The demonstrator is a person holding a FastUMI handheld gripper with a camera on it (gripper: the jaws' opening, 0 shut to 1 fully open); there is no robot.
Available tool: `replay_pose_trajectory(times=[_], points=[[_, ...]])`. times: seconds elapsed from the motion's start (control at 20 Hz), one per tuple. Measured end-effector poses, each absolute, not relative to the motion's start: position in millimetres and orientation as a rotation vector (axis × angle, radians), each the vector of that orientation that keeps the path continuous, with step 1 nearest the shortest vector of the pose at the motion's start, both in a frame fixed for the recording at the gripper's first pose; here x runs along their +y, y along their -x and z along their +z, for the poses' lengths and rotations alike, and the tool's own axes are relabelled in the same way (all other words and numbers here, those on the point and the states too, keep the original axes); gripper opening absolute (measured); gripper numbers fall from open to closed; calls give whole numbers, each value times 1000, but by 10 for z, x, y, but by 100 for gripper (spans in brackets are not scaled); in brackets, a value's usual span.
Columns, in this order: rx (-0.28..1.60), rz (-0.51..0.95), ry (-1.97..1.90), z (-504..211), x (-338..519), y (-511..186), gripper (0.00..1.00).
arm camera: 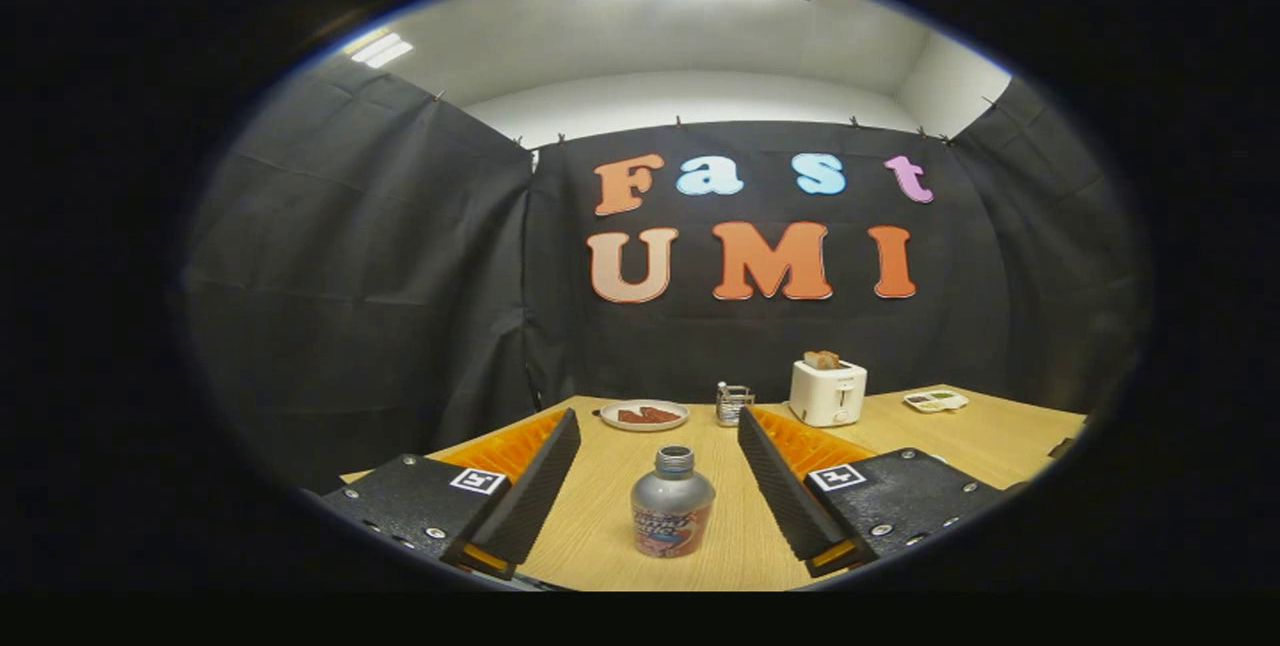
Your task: Take the bottle from table, then pour the juice into the cup, finally place the bottle on the coaster
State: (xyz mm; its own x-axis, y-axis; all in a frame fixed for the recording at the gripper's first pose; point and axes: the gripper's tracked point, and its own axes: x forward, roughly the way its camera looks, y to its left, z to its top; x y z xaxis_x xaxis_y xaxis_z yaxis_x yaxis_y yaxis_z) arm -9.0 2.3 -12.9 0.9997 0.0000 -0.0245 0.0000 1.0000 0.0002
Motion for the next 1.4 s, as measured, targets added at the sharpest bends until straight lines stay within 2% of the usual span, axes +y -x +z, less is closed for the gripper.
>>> replay_pose_trajectory(times=[0.4, 1.1, 1.4], points=[[80, -48, -38, -578, -75, 69, 94], [287, -70, 15, -1588, -4, -94, 95], [357, -79, 66, -1806, -14, -137, 95]])
